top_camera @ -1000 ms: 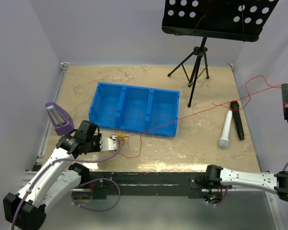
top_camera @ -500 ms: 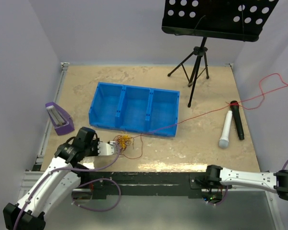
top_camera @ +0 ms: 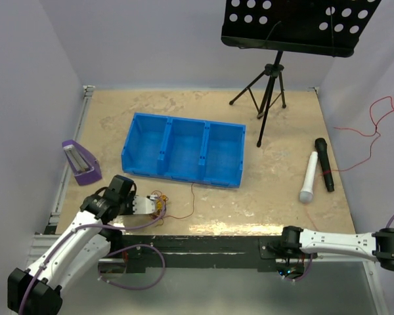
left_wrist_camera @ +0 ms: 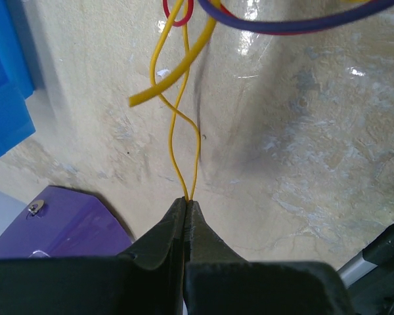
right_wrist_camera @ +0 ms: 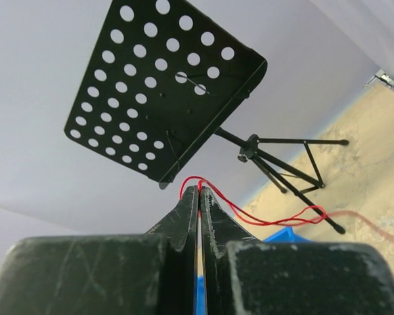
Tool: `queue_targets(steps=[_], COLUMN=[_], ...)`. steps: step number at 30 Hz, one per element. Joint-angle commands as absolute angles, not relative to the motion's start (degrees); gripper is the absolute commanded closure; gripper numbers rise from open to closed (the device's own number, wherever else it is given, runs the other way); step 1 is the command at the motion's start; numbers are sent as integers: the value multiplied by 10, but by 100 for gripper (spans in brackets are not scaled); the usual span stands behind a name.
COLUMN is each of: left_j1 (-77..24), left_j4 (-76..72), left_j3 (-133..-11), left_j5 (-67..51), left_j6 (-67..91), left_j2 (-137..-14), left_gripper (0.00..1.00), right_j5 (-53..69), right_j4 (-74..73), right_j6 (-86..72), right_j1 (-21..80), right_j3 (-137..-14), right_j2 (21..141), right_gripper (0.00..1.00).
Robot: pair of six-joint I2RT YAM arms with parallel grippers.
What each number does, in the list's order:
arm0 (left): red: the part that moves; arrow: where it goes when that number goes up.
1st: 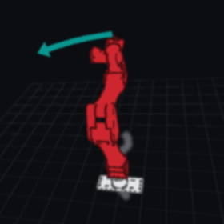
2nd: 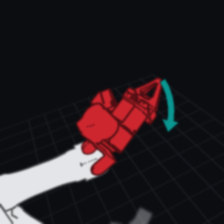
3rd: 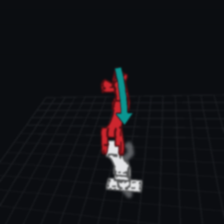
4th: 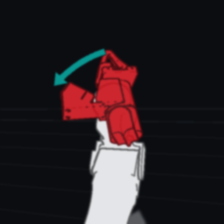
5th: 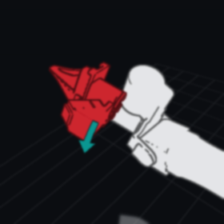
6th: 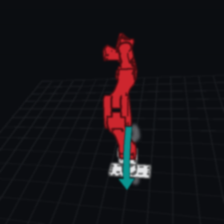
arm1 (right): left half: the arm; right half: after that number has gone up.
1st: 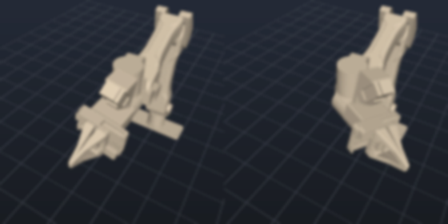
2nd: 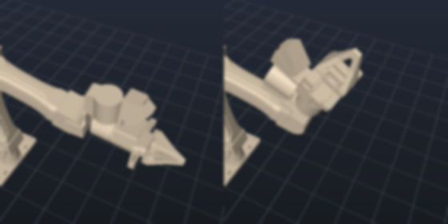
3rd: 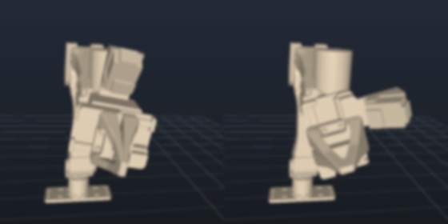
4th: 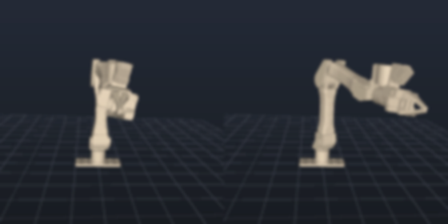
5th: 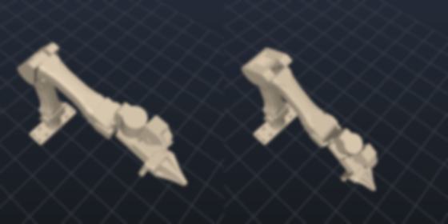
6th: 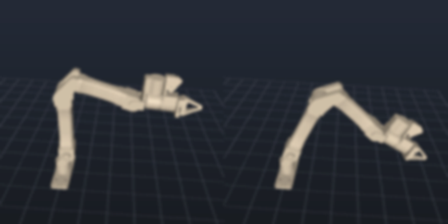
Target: Untangle the cables
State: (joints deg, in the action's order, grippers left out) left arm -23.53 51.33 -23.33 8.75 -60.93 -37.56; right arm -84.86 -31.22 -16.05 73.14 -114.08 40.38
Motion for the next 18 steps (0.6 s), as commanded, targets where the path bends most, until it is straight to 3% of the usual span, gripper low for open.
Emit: queue_targets(steps=[1, 6, 11, 15, 18], left_j1=[-233, -233, -233, -233, -233], left_j4=[495, 500, 487, 486, 485], left_j3=[-270, -326, -373, -367, -355], left_j5=[83, 18, -26, -33, -40], left_j6=[-591, -570, -542, -537, -534], left_j2=[-397, -418, -432, -432, -425], left_gripper=[100, 100, 100, 100, 100], right_j5=[-1028, -981, -861, -811, -784], right_j4=[-273, -177, 262, 168, 255], right_j6=[-141, -85, 217, 151, 237], right_j1=[744, 771, 770, 770, 771], right_j3=[-1117, -1040, -884, -967, -978], right_j2=[388, 396, 385, 466, 509], right_gripper=[100, 100, 100, 100, 100])
